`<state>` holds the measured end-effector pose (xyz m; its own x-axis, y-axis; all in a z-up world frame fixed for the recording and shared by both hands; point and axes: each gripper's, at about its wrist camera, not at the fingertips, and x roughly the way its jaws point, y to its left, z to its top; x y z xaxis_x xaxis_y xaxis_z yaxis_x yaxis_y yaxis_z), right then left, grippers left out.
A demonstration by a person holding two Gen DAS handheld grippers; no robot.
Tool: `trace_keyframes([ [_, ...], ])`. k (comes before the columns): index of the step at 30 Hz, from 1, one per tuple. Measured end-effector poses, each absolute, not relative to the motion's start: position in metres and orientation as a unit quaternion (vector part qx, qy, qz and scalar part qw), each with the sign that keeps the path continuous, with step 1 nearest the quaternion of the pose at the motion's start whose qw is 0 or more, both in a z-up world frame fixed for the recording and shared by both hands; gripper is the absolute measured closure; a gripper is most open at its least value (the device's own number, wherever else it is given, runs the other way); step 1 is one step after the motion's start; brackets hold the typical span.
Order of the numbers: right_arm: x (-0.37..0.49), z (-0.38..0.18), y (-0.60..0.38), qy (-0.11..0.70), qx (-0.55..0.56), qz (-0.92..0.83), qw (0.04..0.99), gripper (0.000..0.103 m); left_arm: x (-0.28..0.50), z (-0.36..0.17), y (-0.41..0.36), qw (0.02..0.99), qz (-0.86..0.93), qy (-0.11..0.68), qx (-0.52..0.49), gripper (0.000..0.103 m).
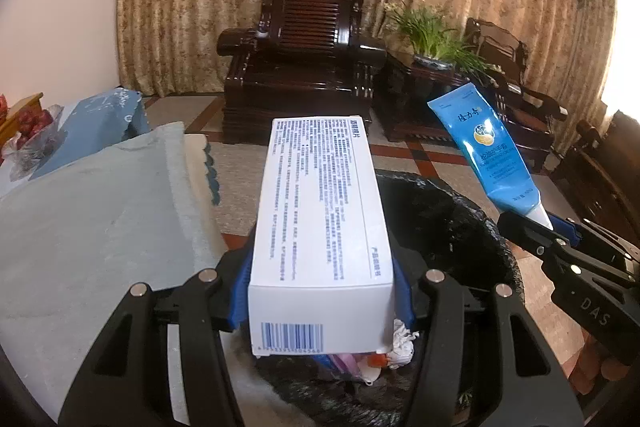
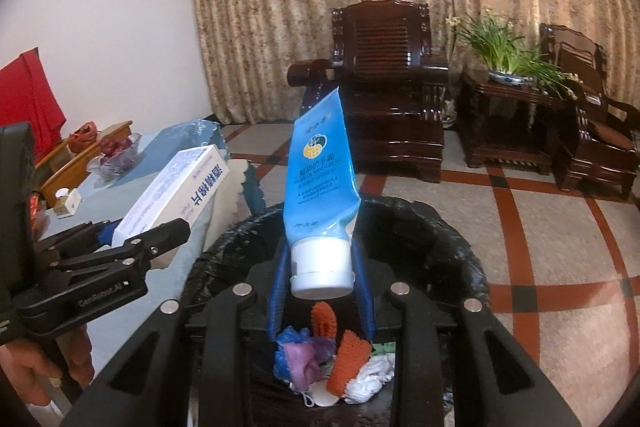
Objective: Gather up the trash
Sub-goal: 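Carry the toothpaste box and tube over the bin and open both tools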
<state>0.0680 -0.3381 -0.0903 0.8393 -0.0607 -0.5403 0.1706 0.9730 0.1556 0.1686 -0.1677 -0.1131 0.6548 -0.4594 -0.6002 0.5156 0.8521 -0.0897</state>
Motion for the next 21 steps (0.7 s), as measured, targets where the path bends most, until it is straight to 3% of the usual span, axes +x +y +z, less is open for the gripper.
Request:
trace_keyframes([
  [15,0.066,-0.115,-0.359,0.304,0.110,-0.084,0.943,0.073,0.177,-0.140,-0.199,0.892,-0.295,0.337,0.058,0.049],
  [17,0.068,-0.121,-0.361,0.312,0.111,-0.085,0.940,0.073,0.179,-0.143,-0.200,0.889,-0.299,0.342,0.056,0.045],
  [18,0.069,-0.124,-0.362,0.316,0.111,-0.086,0.938,0.072,0.180,-0.145,-0.200,0.887,-0.302,0.346,0.055,0.035],
  [19,0.070,-0.127,-0.363,0.320,0.113,-0.087,0.937,0.070,0.181,-0.147,-0.199,0.887,-0.300,0.347,0.053,0.030],
  [21,0.070,-0.131,-0.367,0.326,0.119,-0.094,0.933,0.051,0.182,-0.149,-0.197,0.887,-0.298,0.350,0.049,0.028],
])
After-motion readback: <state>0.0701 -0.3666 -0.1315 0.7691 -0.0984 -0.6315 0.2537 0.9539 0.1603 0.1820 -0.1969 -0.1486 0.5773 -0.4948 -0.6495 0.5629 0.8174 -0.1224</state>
